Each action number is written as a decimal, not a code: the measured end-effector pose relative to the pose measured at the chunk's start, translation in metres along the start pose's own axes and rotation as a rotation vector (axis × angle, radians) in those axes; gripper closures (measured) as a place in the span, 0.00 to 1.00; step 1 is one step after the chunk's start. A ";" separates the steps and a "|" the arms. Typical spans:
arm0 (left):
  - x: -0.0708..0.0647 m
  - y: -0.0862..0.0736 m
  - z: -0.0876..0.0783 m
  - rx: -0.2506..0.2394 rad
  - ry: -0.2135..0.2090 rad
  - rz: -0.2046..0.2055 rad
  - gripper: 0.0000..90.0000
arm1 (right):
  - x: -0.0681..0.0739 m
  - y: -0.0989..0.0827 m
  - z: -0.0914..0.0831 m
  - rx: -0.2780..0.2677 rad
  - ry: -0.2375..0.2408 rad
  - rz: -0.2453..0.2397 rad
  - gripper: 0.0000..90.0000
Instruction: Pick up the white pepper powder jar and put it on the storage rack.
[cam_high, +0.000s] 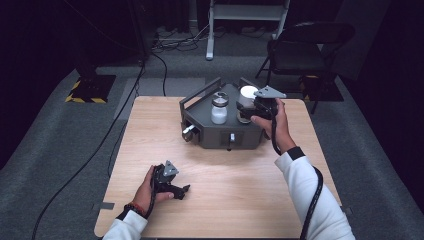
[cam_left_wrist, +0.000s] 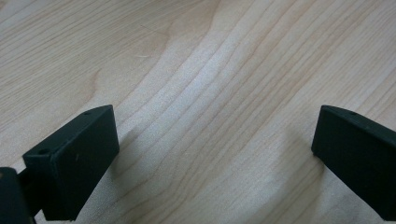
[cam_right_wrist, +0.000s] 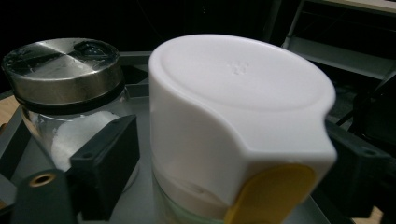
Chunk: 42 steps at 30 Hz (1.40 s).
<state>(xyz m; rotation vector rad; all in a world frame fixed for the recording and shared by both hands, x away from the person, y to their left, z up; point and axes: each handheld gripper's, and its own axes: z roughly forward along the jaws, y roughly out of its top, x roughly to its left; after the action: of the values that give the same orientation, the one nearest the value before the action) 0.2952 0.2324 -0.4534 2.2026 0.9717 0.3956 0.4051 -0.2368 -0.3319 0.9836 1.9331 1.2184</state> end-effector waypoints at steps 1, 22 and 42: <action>0.000 0.000 0.000 0.000 0.000 0.000 0.00 | -0.001 0.001 -0.001 0.004 0.000 0.002 0.12; 0.000 0.000 0.000 0.001 0.000 -0.001 0.00 | -0.014 0.022 -0.050 0.045 0.049 -0.099 0.04; 0.000 0.000 0.000 0.001 -0.002 -0.002 0.00 | -0.015 -0.002 -0.106 -0.011 0.132 -0.153 0.04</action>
<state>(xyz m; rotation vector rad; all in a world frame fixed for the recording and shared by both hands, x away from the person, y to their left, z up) 0.2956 0.2326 -0.4533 2.2026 0.9729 0.3926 0.3252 -0.2974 -0.2933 0.7505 2.0599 1.2305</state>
